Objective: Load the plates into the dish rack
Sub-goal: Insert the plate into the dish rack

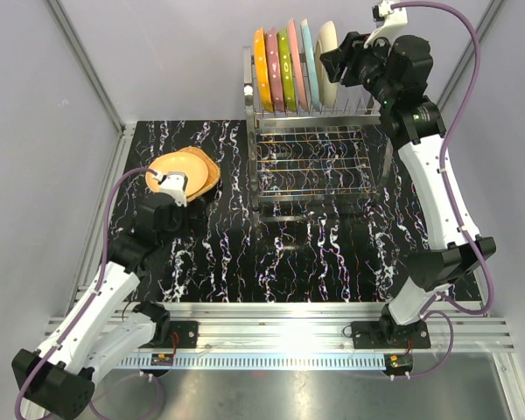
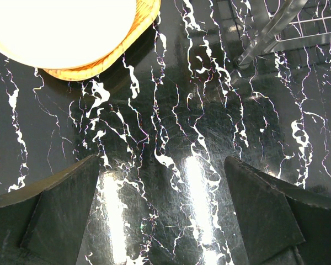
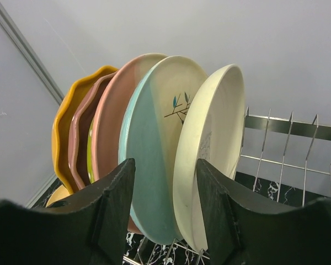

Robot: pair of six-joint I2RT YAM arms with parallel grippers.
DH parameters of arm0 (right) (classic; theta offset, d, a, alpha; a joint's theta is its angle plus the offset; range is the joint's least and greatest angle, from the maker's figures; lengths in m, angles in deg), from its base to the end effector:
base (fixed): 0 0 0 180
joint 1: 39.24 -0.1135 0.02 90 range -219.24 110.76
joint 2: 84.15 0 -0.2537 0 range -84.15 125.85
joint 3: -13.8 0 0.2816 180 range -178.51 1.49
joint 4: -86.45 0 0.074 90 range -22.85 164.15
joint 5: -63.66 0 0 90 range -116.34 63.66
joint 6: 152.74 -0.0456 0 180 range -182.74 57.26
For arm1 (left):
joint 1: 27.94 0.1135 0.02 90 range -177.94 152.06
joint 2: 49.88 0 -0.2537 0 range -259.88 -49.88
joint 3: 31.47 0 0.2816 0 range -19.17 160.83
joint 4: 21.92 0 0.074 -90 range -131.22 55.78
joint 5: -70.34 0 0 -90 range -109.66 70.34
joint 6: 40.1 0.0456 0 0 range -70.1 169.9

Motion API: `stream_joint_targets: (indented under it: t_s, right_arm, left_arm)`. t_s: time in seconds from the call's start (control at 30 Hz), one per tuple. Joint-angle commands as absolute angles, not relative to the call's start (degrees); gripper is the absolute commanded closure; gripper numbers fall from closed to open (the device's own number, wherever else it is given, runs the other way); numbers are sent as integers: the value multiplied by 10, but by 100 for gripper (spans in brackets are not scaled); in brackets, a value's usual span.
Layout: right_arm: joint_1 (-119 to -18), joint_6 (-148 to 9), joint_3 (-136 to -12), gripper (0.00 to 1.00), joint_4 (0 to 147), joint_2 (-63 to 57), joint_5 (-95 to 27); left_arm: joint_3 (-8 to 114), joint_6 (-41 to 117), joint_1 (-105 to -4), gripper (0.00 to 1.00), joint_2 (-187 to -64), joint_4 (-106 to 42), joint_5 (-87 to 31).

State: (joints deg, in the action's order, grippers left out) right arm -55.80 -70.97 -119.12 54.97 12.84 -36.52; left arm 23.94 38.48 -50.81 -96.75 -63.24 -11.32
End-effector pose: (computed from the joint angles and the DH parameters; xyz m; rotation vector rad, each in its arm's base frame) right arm 0.3786 0.1210 0.5398 -0.2540 1.4916 0.4805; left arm 0.2101 -0.0814 0.2760 0.1288 2.1385 -0.1951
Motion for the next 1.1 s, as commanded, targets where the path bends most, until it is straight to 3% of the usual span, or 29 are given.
stream_joint_targets:
  t_s: [0.0,0.47,0.73,1.07]
  right_arm:
    - [-560,-720,-1188,44,569,138,-369]
    - [-560,-721,-1179,46,572,125,-380]
    - [-560,-707,-1178,29,546,92,-351]
    - [-560,-710,-1028,24,549,-47,-340]
  left_arm:
    - [241,389,-509,1,-957,-612,-114]
    - [242,389,-509,1,-956,-613,-116]
    - [241,388,-509,1,-954,-613,-113]
    - [239,383,-509,1,-955,-614,-81]
